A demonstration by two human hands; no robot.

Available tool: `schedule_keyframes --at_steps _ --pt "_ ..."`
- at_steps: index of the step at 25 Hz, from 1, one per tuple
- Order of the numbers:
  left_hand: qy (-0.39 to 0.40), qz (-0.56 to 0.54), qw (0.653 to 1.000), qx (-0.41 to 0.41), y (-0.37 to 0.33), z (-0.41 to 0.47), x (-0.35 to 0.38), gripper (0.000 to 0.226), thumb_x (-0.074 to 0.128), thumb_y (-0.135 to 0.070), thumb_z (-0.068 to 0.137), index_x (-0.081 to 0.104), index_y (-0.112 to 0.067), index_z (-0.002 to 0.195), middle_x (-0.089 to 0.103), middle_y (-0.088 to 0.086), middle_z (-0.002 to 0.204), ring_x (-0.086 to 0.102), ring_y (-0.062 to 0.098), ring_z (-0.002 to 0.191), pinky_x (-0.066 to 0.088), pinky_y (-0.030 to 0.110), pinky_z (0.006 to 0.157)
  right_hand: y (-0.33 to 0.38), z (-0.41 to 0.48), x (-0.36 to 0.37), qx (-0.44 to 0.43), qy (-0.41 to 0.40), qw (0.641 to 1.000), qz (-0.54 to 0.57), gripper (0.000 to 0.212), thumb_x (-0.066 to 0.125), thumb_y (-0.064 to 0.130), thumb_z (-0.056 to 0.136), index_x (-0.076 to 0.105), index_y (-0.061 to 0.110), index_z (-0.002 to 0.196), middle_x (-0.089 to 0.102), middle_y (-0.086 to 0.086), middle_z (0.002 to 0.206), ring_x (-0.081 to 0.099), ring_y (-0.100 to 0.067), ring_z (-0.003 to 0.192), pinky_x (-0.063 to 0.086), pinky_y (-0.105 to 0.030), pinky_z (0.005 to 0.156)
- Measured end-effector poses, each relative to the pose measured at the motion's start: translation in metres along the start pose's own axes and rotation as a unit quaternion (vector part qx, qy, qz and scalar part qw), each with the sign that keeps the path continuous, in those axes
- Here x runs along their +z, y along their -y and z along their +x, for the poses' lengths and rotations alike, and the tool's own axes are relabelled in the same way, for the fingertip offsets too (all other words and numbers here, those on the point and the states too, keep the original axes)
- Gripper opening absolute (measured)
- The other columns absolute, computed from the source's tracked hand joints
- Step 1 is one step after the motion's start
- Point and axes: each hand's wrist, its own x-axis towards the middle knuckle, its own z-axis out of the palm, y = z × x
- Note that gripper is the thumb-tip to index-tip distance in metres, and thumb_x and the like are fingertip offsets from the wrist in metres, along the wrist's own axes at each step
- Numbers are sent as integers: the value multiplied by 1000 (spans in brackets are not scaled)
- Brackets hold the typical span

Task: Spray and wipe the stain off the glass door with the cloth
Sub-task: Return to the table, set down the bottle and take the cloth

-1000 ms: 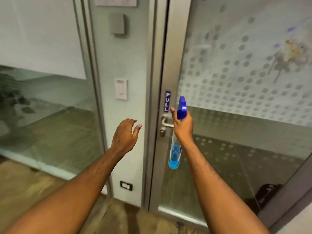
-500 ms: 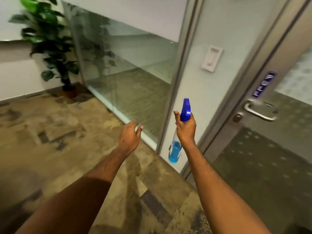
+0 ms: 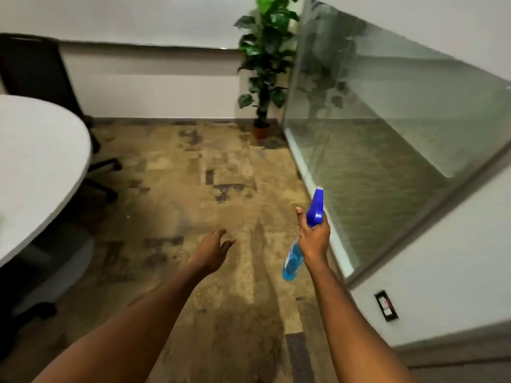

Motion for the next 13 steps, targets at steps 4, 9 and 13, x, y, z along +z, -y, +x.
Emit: schedule_keyframes --at_steps 4,9,13 --pt "-70 -43 990 -118 67 -13 -22 47 48 -34 98 53 1 128 57 20 131 56 33 117 46 39 95 -4 1 73 -8 105 994 9 19 70 26 86 52 19 85 46 6 65 47 -1 56 38 -7 56" --pt "-151 -94 971 -161 121 -16 -66 33 49 -30 97 67 -2 94 69 17 95 63 34 92 47 40 76 -1 -9 159 -16 198 980 25 16 66 14 89 53 11 97 62 25 63 55 11 60 41 -2 61" --pt "-179 -115 956 -204 193 -15 -113 31 49 -35 97 66 -10 96 68 6 93 62 24 88 50 37 77 11 -32 256 -19 237 971 4 16 67 17 88 53 11 92 57 14 58 54 7 56 39 -2 57"
